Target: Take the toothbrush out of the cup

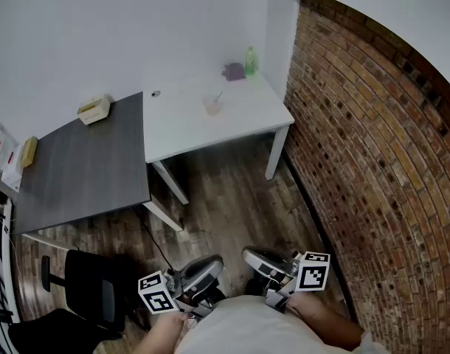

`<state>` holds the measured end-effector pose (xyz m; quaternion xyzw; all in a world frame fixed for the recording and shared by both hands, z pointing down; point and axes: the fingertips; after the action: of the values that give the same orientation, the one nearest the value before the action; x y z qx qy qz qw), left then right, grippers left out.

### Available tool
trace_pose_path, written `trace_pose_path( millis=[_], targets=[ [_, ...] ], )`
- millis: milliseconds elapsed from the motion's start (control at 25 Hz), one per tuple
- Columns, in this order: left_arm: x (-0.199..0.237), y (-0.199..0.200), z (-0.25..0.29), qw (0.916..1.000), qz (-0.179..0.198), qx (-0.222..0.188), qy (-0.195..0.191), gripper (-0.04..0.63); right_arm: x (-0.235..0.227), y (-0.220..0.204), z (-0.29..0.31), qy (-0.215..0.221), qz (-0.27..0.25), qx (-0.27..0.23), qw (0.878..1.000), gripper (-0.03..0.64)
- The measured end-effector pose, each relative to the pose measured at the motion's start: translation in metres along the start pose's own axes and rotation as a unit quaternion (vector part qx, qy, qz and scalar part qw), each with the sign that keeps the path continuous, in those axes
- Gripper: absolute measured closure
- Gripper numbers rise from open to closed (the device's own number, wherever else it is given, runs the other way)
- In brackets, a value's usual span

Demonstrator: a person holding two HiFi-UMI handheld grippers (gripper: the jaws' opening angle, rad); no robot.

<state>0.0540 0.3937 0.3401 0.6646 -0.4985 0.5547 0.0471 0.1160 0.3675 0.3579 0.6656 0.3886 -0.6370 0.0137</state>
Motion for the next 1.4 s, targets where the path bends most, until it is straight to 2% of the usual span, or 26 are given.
trace_pose_path(
  millis=[240, 360, 440, 480, 600, 680, 880, 1160, 1400],
  targets=[
    [0.003, 0.000, 0.005, 1.0000, 0.000, -0.004, 0.000, 0.529, -0.005, 0.005, -0.002, 0.000, 0.002, 0.000, 1.000, 0.601],
    [0.004, 0.006, 0.006, 0.9998, 0.013, -0.013, 0.001, 0.529, -0.007, 0.014, -0.005, -0.005, -0.009, -0.005, 1.000, 0.601],
    [0.006, 0.009, 0.006, 0.9992, 0.036, -0.015, 0.012, 0.529, -0.012, 0.023, -0.009, -0.021, -0.048, -0.006, 0.999, 0.601],
    [0.008, 0.010, 0.006, 0.9984, 0.051, -0.014, 0.020, 0.529, -0.015, 0.028, -0.012, -0.032, -0.084, -0.002, 0.996, 0.601],
    [0.012, 0.015, 0.006, 0.9951, 0.089, -0.013, 0.041, 0.529, -0.022, 0.043, -0.021, -0.063, -0.202, 0.020, 0.977, 0.602],
    [0.014, 0.018, 0.008, 0.9938, 0.098, -0.018, 0.048, 0.529, -0.028, 0.053, -0.026, -0.073, -0.236, 0.028, 0.969, 0.601],
    [0.021, 0.019, 0.019, 0.9925, 0.103, -0.031, 0.057, 0.529, -0.041, 0.074, -0.033, -0.077, -0.212, 0.018, 0.974, 0.601],
    [0.028, 0.015, 0.035, 0.9897, 0.113, -0.046, 0.074, 0.529, -0.059, 0.087, -0.043, -0.076, -0.204, 0.039, 0.975, 0.601],
    [0.031, 0.018, 0.041, 0.9889, 0.116, -0.043, 0.082, 0.529, -0.076, 0.098, -0.039, -0.098, -0.195, 0.049, 0.975, 0.602]
  ],
)
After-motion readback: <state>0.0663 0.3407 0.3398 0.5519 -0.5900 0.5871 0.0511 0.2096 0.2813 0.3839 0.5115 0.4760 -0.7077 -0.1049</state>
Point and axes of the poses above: the fingertips, and each gripper's own axes: z forward along the fingers, x to its left, y out of its top, and after that the axes turned 9 degrees about -x, right-handed
